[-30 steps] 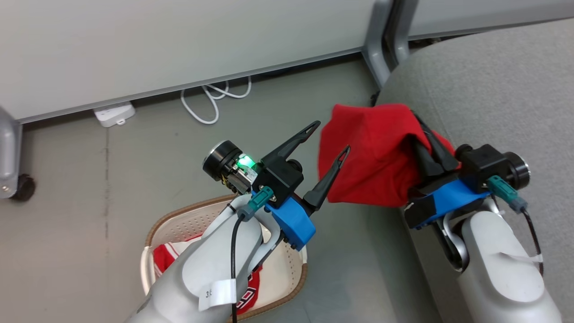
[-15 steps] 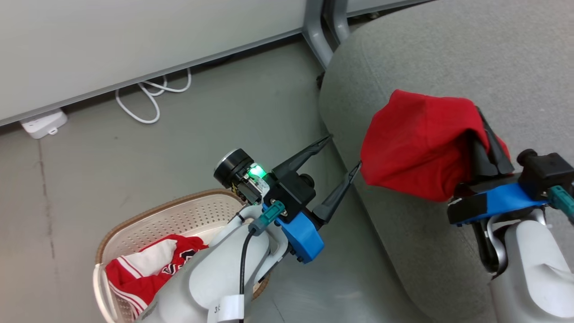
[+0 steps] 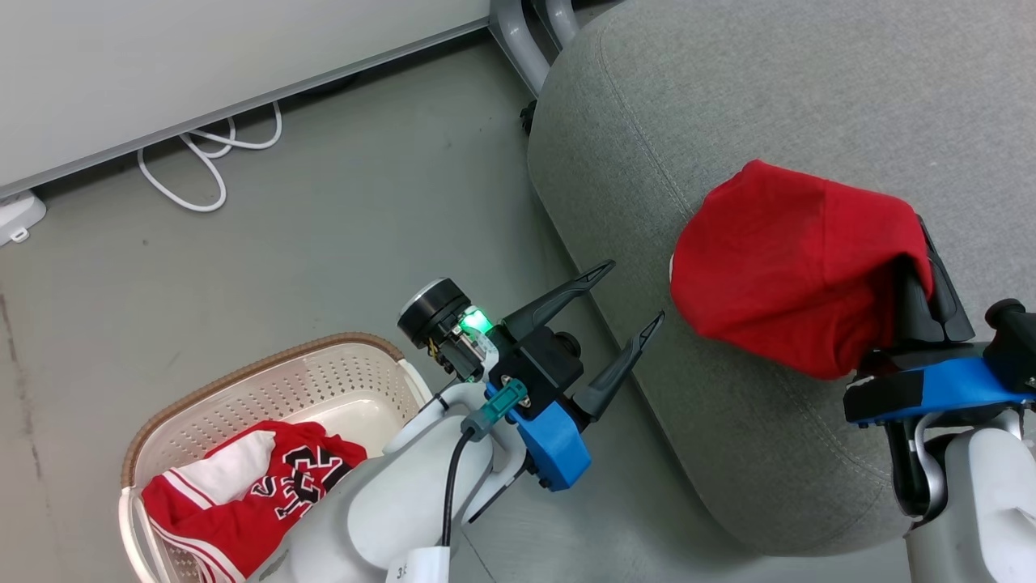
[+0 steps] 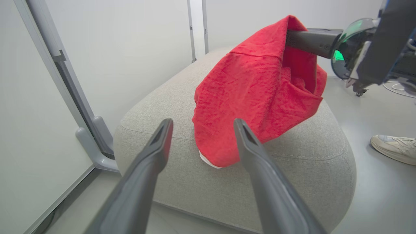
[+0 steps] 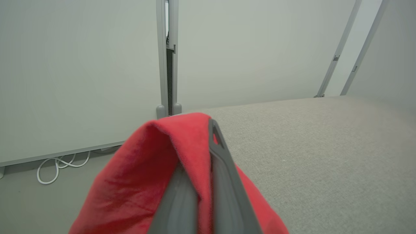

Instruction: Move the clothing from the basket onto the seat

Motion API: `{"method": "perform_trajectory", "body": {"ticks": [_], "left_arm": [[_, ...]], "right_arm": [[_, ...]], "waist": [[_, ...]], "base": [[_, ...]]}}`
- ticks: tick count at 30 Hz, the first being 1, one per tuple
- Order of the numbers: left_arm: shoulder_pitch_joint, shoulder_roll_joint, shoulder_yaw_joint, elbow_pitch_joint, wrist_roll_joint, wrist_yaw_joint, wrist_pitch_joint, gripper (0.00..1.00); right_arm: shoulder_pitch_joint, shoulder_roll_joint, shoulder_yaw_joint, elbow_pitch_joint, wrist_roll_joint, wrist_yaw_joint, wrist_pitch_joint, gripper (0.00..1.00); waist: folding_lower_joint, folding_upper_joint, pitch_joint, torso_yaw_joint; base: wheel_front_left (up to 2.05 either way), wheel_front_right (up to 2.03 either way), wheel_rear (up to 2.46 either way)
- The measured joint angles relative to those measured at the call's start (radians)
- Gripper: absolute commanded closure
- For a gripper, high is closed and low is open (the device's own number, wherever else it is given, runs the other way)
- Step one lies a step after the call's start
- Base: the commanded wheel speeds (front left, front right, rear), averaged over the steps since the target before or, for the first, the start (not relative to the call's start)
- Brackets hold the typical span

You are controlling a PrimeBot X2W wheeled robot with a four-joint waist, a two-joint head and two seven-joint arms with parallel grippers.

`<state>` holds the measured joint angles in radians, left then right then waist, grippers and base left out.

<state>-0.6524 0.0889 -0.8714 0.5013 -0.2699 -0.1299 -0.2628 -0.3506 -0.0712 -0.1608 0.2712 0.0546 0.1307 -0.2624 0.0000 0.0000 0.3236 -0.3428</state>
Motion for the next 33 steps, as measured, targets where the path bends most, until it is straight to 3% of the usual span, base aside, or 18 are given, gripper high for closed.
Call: {"method": "perform_trajectory", "body": {"ticks": [10, 17, 23, 33], "left_arm": [[-0.007, 0.002, -0.004, -0.006, -0.002, 0.000, 0.000, 0.00], [-0.030, 0.018, 0.000, -0.014, 0.003, 0.000, 0.000, 0.00], [-0.073, 0.041, 0.008, -0.030, 0.017, 0.000, 0.000, 0.00], [-0.192, 0.106, 0.006, -0.051, 0.044, 0.000, 0.000, 0.00]], "right_arm": [[-0.004, 0.009, -0.008, -0.009, -0.008, 0.000, 0.000, 1.00], [-0.097, -0.003, -0.023, -0.041, -0.008, 0.000, 0.000, 1.00], [-0.257, -0.064, -0.070, -0.089, 0.001, 0.000, 0.000, 1.00], [-0.556, -0.211, -0.270, -0.081, 0.042, 0.000, 0.000, 1.00]], "waist": [[0.0000, 0.0000, 0.016, 0.003], [0.0000, 0.0000, 0.054, 0.007], [0.0001, 0.0000, 0.129, 0.013], [0.0001, 0.0000, 0.312, 0.035]], "base": [[0.00, 0.00, 0.00], [0.00, 0.00, 0.00], [0.00, 0.00, 0.00], [0.00, 0.00, 0.00]]}}
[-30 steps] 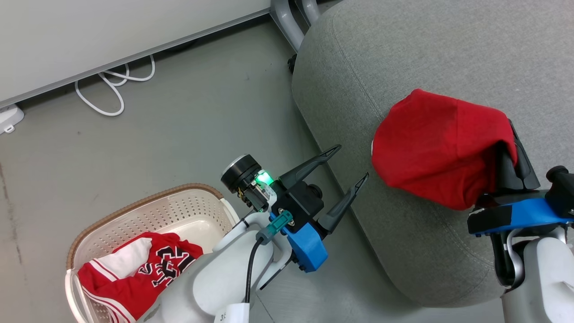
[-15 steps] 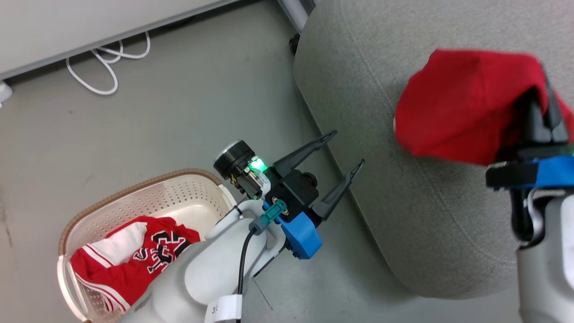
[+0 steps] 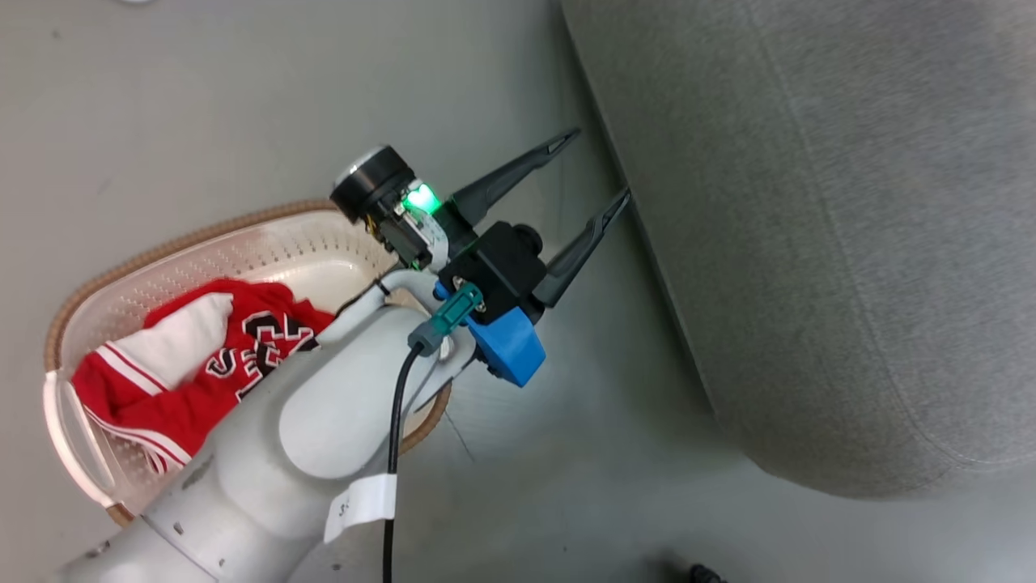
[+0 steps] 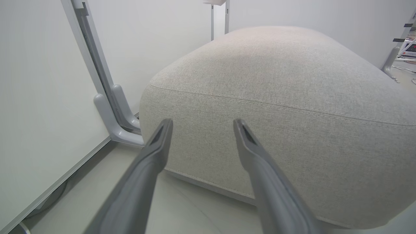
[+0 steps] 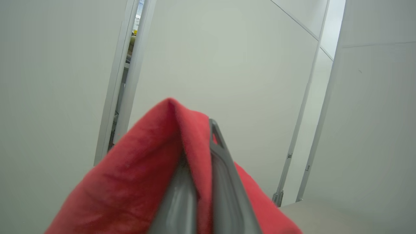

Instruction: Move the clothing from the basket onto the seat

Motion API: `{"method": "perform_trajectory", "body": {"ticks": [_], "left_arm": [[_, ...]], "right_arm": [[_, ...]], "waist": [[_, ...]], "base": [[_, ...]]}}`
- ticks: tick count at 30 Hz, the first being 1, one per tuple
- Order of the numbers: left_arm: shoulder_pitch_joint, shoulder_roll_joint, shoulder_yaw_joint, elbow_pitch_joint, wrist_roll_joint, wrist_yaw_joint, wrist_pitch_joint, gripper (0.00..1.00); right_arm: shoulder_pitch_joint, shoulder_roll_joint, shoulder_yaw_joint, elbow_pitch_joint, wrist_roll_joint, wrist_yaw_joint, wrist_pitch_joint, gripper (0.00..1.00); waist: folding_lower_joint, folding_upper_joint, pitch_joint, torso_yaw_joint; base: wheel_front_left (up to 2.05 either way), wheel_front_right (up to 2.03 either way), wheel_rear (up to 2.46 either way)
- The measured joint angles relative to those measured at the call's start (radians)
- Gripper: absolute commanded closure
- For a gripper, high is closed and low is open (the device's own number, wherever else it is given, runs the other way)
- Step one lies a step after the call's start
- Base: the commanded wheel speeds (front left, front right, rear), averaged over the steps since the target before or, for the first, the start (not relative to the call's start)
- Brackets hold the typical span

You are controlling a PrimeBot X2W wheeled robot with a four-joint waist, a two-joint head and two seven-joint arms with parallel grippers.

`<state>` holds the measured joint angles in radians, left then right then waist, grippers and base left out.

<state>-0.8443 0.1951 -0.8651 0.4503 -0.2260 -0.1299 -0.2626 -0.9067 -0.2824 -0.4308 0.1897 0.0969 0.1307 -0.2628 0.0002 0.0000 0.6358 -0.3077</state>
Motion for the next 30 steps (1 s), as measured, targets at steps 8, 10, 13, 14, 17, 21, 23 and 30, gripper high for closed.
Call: {"method": "perform_trajectory", "body": {"ticks": [8, 10, 13, 14, 17, 21, 23, 30], "left_arm": [[-0.084, 0.039, -0.003, -0.040, 0.016, 0.000, 0.015, 0.00], [-0.093, 0.049, -0.003, -0.051, 0.018, 0.000, 0.022, 0.00], [-0.099, 0.063, -0.003, -0.068, 0.022, 0.000, 0.029, 0.00], [-0.099, 0.067, -0.003, -0.071, 0.022, 0.002, 0.032, 0.00], [-0.100, 0.072, -0.003, -0.081, 0.021, 0.006, 0.035, 0.00], [-0.100, 0.073, -0.007, -0.094, 0.016, 0.007, 0.041, 0.00], [-0.100, 0.074, -0.008, -0.097, 0.015, 0.010, 0.041, 0.00], [-0.106, 0.077, -0.007, -0.097, 0.008, 0.018, 0.040, 0.00]], "right_arm": [[-0.100, -0.114, -0.028, 0.193, -0.017, 0.000, 0.000, 1.00], [-0.102, -0.119, -0.033, 0.236, -0.026, 0.000, 0.000, 1.00], [-0.101, -0.110, -0.033, 0.289, -0.041, 0.000, 0.000, 1.00], [-0.098, -0.100, -0.036, 0.302, -0.042, 0.000, 0.000, 1.00], [-0.082, -0.070, -0.049, 0.332, -0.043, 0.000, 0.000, 1.00], [-0.036, -0.039, -0.054, 0.366, -0.039, 0.000, 0.000, 1.00], [-0.023, -0.038, -0.051, 0.399, -0.030, 0.000, 0.000, 1.00], [-0.006, -0.032, -0.036, 0.444, -0.006, 0.000, 0.000, 1.00]], "waist": [[0.0000, 0.0000, 0.159, 0.021], [0.0000, 0.0000, 0.186, 0.023], [0.0000, 0.0000, 0.220, 0.023], [0.0000, 0.0000, 0.228, 0.022], [0.0000, -0.0001, 0.240, 0.020], [-0.0001, 0.0000, 0.240, 0.024], [-0.0001, 0.0000, 0.240, 0.027], [0.0000, 0.0000, 0.236, 0.030]], "base": [[0.00, 0.00, 0.00], [0.00, 0.00, 0.00], [0.00, 0.00, 0.00], [0.00, 0.00, 0.00], [0.00, 0.00, 0.00], [0.00, 0.00, 0.00], [0.00, 0.00, 0.00], [0.00, 0.00, 0.00]]}}
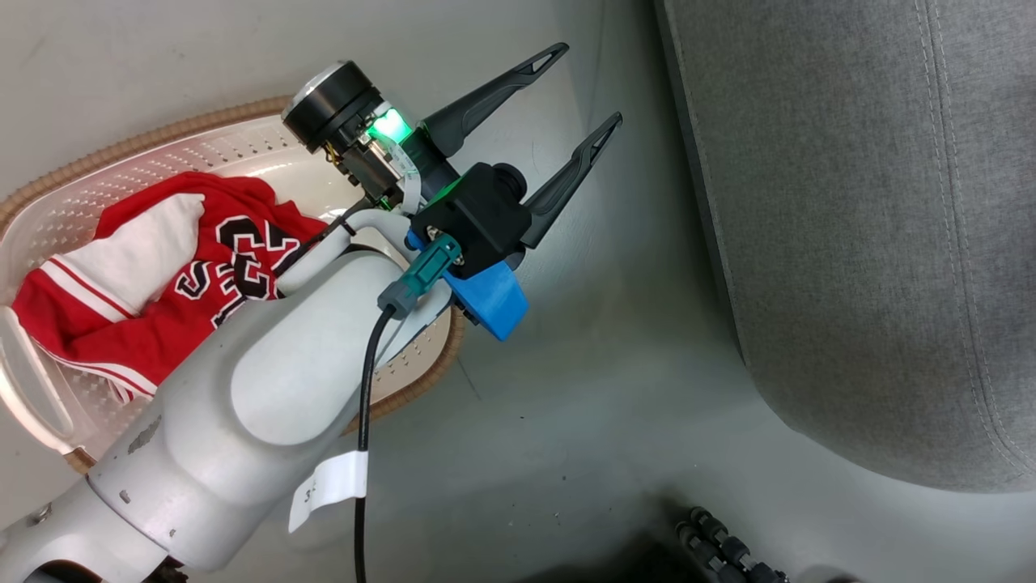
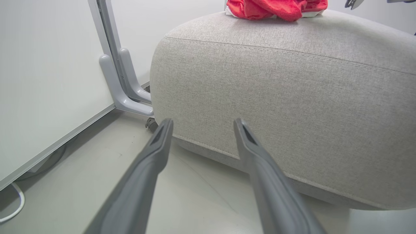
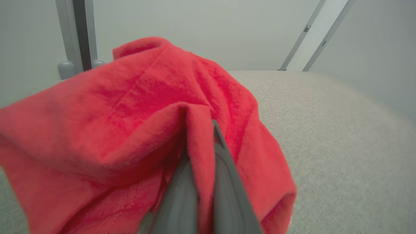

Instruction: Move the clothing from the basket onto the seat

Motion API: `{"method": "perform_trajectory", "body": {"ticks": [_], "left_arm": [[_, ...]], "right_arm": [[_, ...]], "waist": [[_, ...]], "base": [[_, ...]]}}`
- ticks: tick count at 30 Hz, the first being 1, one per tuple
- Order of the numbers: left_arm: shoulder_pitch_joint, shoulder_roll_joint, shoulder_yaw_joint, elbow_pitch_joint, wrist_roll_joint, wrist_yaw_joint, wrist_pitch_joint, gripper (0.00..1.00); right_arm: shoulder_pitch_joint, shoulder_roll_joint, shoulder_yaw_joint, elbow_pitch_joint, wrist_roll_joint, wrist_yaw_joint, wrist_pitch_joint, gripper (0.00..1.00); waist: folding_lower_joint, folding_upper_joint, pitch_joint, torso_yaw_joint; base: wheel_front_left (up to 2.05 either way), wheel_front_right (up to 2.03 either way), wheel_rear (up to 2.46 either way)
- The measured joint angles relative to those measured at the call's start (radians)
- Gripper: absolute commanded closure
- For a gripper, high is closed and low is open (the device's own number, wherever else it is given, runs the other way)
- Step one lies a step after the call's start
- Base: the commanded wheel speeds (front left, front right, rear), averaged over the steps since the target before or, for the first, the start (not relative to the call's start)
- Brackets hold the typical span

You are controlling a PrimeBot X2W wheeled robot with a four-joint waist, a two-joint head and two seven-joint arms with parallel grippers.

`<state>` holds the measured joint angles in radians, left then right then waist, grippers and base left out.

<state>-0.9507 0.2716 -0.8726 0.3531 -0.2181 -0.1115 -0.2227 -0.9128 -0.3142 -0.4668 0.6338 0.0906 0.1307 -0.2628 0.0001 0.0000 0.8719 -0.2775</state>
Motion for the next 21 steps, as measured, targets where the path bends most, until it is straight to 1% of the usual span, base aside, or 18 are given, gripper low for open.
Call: {"method": "perform_trajectory", "body": {"ticks": [1, 2, 3, 9, 15, 18, 21], "left_arm": [[0.000, 0.000, 0.000, 0.001, -0.001, 0.001, -0.002, 0.00], [0.000, -0.001, 0.000, 0.002, -0.002, 0.005, -0.006, 0.00], [0.001, -0.003, 0.000, 0.003, -0.003, 0.007, -0.008, 0.00], [0.019, -0.027, 0.003, 0.025, -0.020, 0.015, -0.027, 0.00], [0.066, -0.065, 0.026, 0.051, -0.050, 0.028, -0.038, 0.00], [0.096, -0.085, 0.063, 0.033, -0.064, 0.040, -0.039, 0.00], [0.135, -0.092, 0.100, 0.023, -0.065, 0.042, -0.039, 0.00]], "right_arm": [[0.004, 0.001, -0.001, -0.006, 0.000, 0.000, 0.000, 0.63], [0.011, 0.001, -0.001, -0.014, 0.000, 0.000, 0.000, 0.44], [0.022, 0.003, 0.001, -0.023, 0.000, 0.000, 0.000, 0.00], [0.124, 0.021, 0.025, -0.109, -0.018, 0.000, 0.000, 0.00], [0.253, 0.037, 0.056, -0.207, -0.033, 0.000, 0.000, 0.00], [0.307, 0.053, 0.076, -0.268, -0.041, 0.000, 0.000, 0.00], [0.348, 0.071, 0.108, -0.325, -0.046, 0.000, 0.000, 0.00]], "waist": [[0.0000, 0.0000, -0.004, 0.001], [-0.0001, 0.0000, -0.008, 0.002], [-0.0001, 0.0000, -0.014, 0.003], [-0.0001, 0.0000, -0.075, 0.007], [-0.0001, 0.0000, -0.172, 0.017], [-0.0002, 0.0000, -0.225, 0.028], [-0.0002, 0.0000, -0.278, 0.044]], "base": [[0.00, 0.00, 0.00], [0.00, 0.00, 0.00], [0.00, 0.00, 0.00], [0.00, 0.00, 0.00], [0.00, 0.00, 0.00], [0.00, 0.00, 0.00], [0.00, 0.00, 0.00]]}}
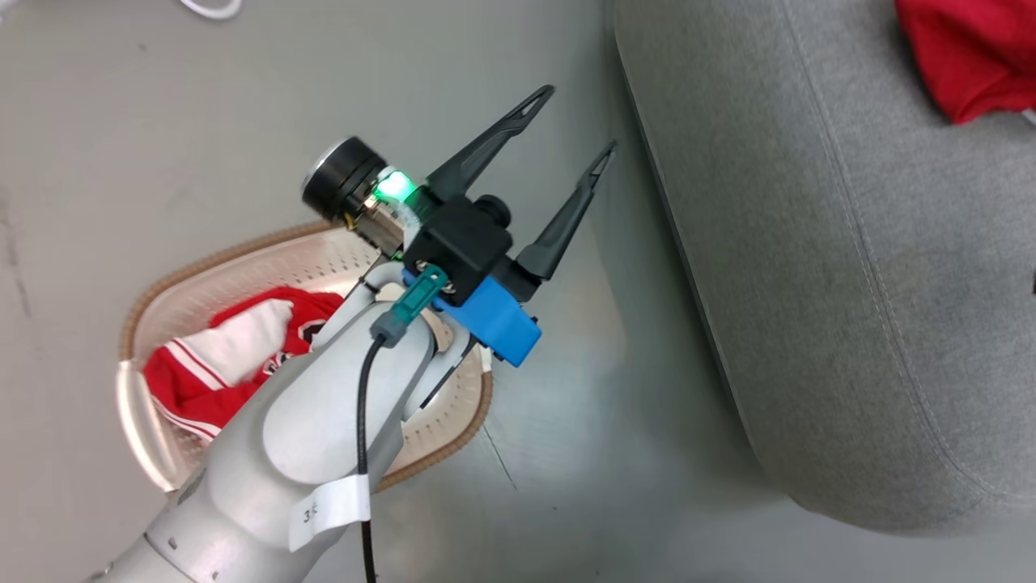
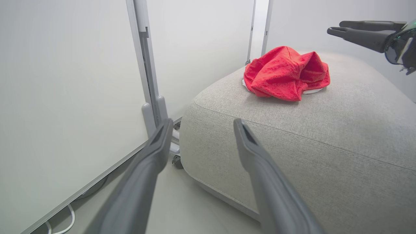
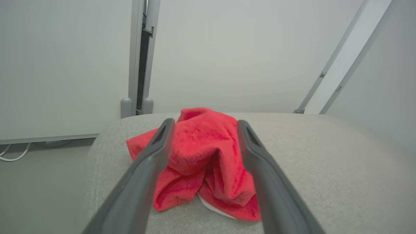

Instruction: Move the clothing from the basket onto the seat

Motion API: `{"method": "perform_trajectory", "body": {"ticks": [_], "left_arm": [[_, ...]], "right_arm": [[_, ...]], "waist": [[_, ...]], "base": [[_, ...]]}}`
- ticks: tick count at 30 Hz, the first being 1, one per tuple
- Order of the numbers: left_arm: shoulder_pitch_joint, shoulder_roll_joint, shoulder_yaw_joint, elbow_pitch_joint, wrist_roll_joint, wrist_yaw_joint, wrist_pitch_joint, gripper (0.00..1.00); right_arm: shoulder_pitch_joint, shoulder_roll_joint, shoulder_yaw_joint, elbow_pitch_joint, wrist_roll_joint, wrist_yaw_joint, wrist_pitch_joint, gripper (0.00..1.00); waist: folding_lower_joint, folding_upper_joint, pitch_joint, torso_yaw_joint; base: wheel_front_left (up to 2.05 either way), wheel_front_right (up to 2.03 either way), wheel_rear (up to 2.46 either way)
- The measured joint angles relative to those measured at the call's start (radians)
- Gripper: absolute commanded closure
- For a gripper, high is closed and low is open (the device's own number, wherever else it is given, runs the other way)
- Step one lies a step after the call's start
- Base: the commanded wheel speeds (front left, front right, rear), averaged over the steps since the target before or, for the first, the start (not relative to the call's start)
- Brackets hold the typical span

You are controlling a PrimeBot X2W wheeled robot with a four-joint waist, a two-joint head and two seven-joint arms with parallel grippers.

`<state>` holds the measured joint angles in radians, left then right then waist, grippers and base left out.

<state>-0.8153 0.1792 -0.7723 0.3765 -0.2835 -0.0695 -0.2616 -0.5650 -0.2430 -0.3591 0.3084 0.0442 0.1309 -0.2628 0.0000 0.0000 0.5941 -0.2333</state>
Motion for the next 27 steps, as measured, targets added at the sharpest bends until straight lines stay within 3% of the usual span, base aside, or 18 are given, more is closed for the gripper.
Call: {"method": "perform_trajectory", "body": {"ticks": [16, 27], "left_arm": [[0.256, -0.048, 0.343, -0.053, 0.013, 0.034, 0.000, 0.00], [0.449, -0.085, 0.541, -0.094, 0.071, 0.016, -0.001, 0.00]], "right_arm": [[0.168, 0.076, 0.255, -0.160, -0.008, 0.000, 0.000, 0.00], [0.294, 0.126, 0.298, -0.181, -0.002, 0.000, 0.000, 0.00]], "waist": [[-0.0001, 0.0000, -0.251, 0.139], [-0.0002, 0.0000, -0.381, 0.217]], "base": [[0.00, 0.00, 0.00], [0.00, 0.00, 0.00]]}}
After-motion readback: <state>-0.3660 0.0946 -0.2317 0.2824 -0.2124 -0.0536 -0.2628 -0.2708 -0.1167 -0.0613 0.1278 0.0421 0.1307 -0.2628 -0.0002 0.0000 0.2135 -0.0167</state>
